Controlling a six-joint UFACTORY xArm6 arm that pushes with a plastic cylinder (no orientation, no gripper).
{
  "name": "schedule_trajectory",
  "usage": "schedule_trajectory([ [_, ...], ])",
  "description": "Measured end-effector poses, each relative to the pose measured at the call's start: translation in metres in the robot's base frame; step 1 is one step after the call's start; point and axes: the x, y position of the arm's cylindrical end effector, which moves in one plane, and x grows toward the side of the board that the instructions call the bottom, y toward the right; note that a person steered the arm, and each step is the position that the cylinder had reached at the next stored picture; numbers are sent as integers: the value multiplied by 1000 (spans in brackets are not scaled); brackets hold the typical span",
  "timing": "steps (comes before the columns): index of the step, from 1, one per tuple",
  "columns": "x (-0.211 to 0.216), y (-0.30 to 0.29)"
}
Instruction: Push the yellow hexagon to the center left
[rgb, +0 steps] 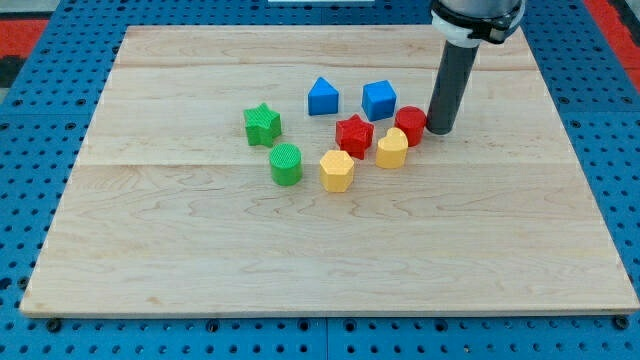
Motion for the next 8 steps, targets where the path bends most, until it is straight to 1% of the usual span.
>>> schedule_trajectory([
  [3,0,0],
  [4,20,1],
  [5,62,17],
  [6,80,1],
  [8,81,-6],
])
